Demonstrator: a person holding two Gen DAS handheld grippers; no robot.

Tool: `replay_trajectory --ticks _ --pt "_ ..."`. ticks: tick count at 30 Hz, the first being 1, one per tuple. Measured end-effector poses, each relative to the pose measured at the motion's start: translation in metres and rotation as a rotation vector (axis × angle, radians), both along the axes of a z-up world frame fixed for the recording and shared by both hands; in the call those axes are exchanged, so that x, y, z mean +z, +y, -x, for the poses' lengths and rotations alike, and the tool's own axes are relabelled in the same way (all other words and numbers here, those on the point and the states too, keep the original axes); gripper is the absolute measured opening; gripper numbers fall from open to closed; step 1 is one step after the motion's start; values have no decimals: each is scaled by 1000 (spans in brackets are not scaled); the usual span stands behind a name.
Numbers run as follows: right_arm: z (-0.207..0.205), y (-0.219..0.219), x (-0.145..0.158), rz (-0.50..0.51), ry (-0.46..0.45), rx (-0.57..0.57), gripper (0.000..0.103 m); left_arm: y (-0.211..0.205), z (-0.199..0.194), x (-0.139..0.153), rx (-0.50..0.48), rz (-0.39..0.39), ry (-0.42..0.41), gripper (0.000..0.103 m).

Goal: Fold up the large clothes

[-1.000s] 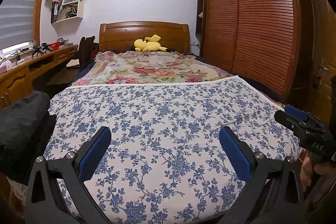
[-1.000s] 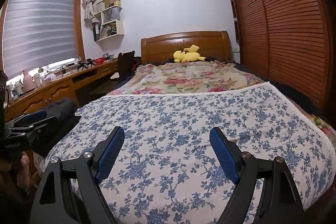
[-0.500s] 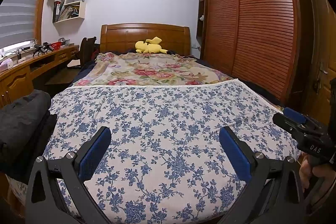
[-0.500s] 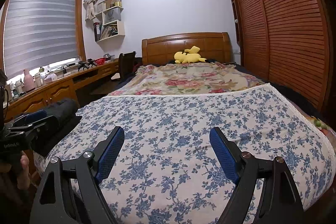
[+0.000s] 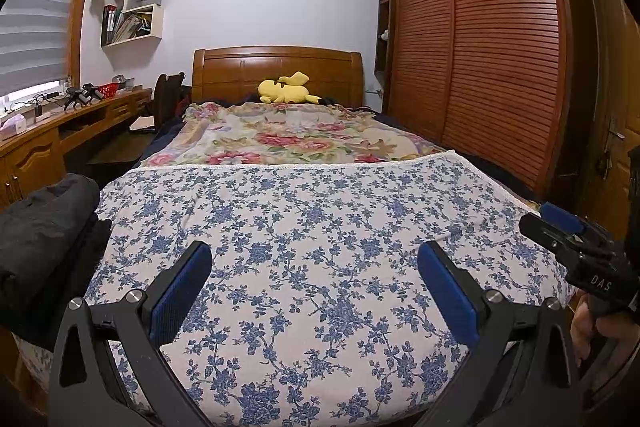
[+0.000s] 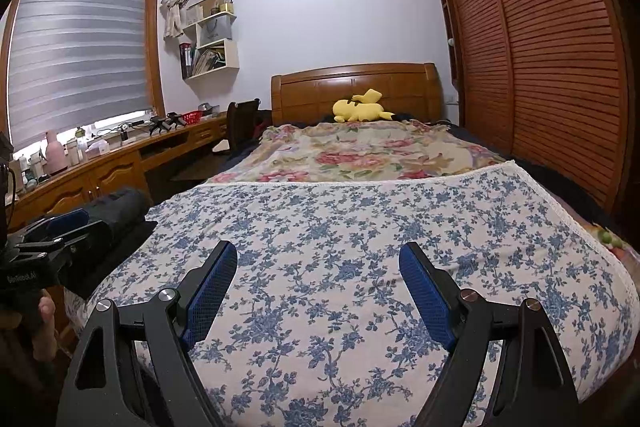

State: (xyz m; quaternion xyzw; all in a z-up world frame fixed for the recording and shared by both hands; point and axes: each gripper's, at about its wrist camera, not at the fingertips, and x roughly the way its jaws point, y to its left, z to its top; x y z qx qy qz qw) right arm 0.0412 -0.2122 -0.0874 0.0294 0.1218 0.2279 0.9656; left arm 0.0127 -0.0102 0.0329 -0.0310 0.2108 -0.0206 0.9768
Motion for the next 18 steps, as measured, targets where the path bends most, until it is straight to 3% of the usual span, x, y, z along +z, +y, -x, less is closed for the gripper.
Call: replay_trajectory --ticks 18 --pt "-3 -2 -1 5 -2 4 84 -1 1 0 0 3 -2 103"
